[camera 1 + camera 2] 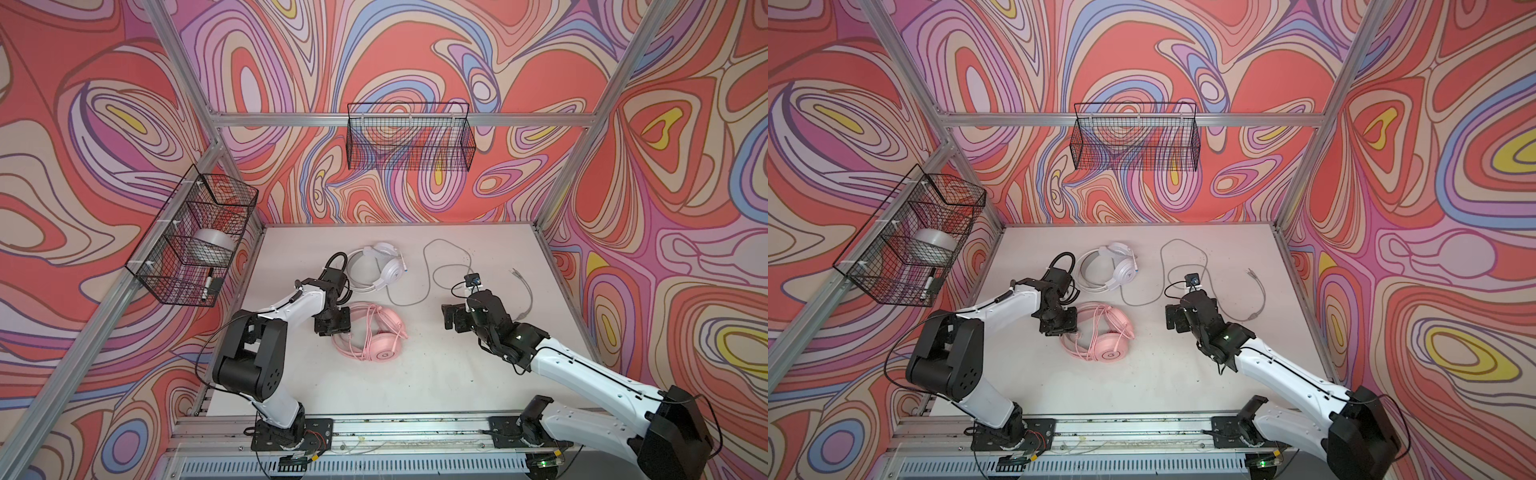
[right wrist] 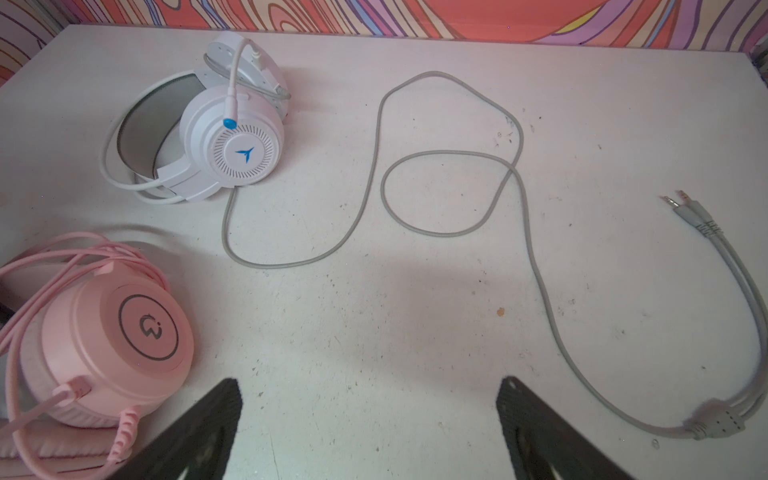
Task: Wrap the headphones
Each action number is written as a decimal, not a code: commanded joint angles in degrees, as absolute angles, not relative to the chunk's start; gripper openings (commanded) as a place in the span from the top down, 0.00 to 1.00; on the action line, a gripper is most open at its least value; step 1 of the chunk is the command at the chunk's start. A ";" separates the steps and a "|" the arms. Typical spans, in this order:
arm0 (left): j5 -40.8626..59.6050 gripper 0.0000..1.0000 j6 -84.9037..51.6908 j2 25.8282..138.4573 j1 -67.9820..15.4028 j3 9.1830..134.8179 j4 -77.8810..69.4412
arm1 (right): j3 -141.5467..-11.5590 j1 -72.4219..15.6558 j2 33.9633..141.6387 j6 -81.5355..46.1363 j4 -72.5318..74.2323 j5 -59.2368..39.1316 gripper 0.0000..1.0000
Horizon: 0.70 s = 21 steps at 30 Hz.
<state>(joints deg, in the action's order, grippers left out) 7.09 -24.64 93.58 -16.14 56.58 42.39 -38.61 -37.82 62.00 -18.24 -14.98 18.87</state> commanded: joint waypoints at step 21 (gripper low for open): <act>6.95 0.00 -27.46 92.05 -15.86 55.17 42.94 | -45.15 -37.35 67.93 -14.67 -16.16 5.58 0.01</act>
<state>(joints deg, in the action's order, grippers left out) 7.66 -26.85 93.43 -16.12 55.07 42.11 -43.72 -37.56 67.20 -15.49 -15.05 8.86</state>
